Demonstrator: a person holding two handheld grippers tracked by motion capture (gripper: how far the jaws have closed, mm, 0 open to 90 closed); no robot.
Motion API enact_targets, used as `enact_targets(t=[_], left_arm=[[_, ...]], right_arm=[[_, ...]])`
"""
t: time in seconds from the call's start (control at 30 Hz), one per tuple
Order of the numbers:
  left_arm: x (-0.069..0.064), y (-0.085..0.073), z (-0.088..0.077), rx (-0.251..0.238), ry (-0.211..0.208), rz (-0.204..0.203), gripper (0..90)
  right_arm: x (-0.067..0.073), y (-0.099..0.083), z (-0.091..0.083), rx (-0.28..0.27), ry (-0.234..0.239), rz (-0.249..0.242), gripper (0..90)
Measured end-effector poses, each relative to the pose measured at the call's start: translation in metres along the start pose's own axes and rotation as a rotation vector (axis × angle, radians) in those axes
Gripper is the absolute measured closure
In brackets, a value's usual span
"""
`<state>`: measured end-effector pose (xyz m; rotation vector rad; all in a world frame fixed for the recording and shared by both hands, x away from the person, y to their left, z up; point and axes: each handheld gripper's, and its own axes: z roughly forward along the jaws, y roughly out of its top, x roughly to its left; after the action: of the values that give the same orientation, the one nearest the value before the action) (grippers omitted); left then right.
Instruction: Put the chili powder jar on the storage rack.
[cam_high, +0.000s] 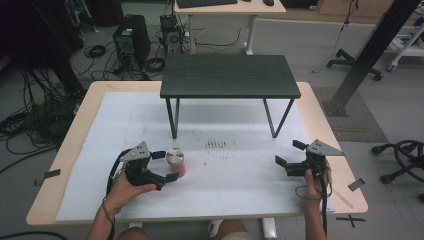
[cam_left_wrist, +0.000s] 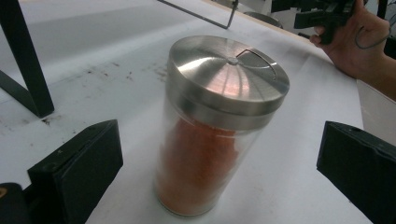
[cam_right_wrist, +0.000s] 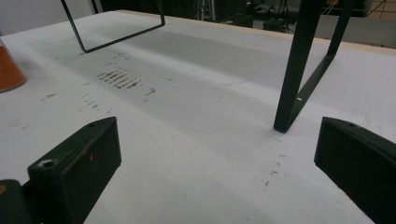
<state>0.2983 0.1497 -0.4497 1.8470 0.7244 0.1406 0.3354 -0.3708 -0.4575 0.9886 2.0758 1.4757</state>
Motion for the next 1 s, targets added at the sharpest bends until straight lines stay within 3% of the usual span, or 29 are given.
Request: enact_targets(t=[1.0], left_arm=[[0.000, 0.001, 0.019, 0.012, 0.001, -0.003, 0.6]], right_arm=[[0.000, 0.000, -0.002, -0.014, -0.001, 0.005, 0.3]])
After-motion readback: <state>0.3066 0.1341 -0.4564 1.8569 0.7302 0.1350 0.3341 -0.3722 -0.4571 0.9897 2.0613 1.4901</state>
